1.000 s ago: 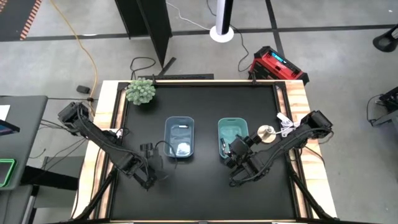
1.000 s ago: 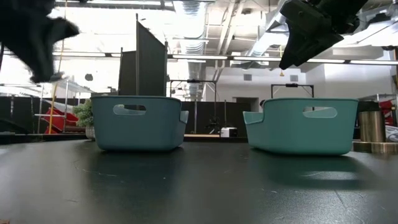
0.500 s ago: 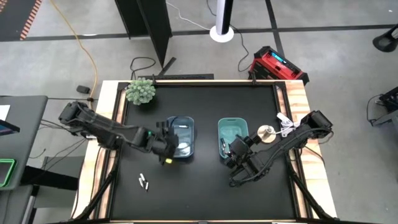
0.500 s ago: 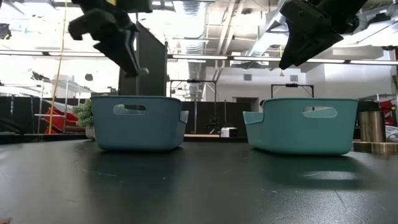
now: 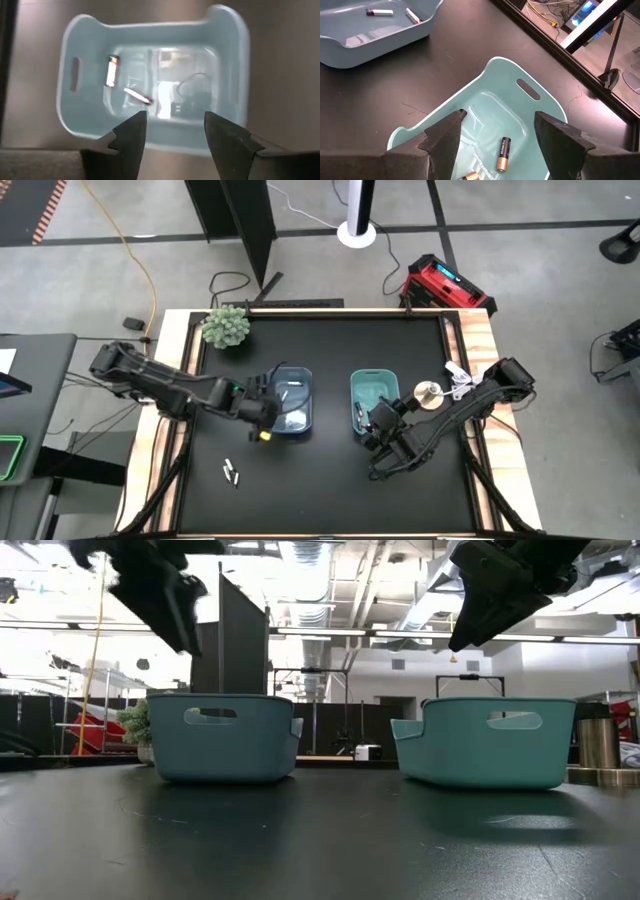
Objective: Sort batteries
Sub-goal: Put the big silver battery into the blue bin
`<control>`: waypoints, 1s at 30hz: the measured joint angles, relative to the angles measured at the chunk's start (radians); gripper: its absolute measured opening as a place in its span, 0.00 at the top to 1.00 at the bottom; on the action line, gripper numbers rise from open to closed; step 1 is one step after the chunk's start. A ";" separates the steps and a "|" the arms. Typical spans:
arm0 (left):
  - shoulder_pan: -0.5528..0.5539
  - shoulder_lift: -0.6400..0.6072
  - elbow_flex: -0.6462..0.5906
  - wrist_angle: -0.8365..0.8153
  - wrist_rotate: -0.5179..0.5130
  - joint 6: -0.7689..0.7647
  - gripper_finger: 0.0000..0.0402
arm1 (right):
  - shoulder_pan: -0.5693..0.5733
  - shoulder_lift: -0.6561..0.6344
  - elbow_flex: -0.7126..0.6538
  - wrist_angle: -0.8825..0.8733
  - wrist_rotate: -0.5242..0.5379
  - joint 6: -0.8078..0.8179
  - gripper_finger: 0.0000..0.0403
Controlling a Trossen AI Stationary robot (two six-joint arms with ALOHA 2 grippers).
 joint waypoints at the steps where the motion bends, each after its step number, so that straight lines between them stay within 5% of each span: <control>1: -0.025 -0.014 0.000 -0.017 0.002 -0.018 0.52 | 0.000 0.000 0.000 0.000 0.000 0.000 0.33; 8: -0.243 -0.056 -0.006 -0.142 0.123 -0.120 0.57 | 0.000 0.000 0.000 0.005 0.002 -0.013 0.33; 15: -0.440 -0.026 -0.154 -0.044 0.204 -0.246 0.58 | 0.000 0.000 0.000 0.005 0.002 -0.015 0.33; 30: -0.512 0.096 -0.264 0.154 0.223 -0.342 0.58 | 0.000 0.000 0.000 0.016 0.002 -0.015 0.33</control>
